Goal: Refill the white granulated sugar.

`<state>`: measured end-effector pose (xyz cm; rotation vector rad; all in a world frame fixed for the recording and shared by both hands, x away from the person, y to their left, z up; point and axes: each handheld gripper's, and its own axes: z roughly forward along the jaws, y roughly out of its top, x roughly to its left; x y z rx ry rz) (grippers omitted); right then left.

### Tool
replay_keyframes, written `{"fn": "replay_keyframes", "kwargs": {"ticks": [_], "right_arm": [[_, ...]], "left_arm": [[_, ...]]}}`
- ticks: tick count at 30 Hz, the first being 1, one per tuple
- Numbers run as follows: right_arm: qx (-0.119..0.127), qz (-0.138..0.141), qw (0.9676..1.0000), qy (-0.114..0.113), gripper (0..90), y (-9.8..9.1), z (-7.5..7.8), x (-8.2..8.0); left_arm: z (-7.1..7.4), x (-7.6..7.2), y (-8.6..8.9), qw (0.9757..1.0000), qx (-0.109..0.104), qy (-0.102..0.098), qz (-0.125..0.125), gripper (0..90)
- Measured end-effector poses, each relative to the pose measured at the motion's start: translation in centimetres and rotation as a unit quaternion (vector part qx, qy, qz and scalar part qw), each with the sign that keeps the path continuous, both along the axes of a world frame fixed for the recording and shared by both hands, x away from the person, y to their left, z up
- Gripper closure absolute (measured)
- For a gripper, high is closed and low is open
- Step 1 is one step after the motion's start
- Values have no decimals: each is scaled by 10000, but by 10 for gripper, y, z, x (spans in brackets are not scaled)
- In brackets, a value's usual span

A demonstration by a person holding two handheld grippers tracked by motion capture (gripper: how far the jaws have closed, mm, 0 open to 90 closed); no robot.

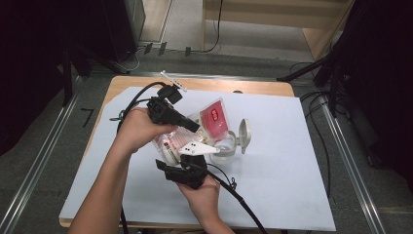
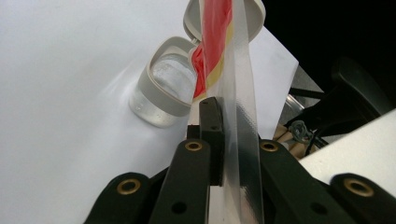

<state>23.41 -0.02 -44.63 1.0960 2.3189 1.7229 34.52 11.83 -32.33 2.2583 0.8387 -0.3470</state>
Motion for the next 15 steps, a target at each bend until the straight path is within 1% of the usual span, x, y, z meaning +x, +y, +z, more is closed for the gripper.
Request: {"fn": "replay_keyframes", "kwargs": {"ticks": [1,3,4,6,9,11,12,13,14,15], "right_arm": [[-19,-5,10000,-2,533,0,0,0],[28,8,10000,72,582,-1,-1,3],[60,9,9999,134,588,-2,-1,4],[167,44,9997,193,594,-2,0,5],[403,72,9988,265,597,-5,3,5],[606,46,9974,377,599,-8,5,7],[685,48,9967,421,600,-9,5,9],[700,56,9966,425,600,-10,6,9],[688,43,9968,396,600,-10,7,8],[711,51,9966,424,599,-10,7,8]], "left_arm": [[0,0,0,10000,13,7,43,895],[0,0,-2,9999,85,-40,41,894],[0,-1,-2,9999,63,-75,60,891],[1,-1,-2,9999,-16,-107,51,880],[4,-3,-1,9997,-136,-177,24,842],[6,-4,-1,9995,-125,-277,26,826],[7,-4,-1,9995,-142,-267,47,824],[8,-5,-1,9995,-169,-277,60,828],[8,-5,-2,9995,-135,-297,32,835],[9,-6,-2,9995,-78,-287,39,841]]}}
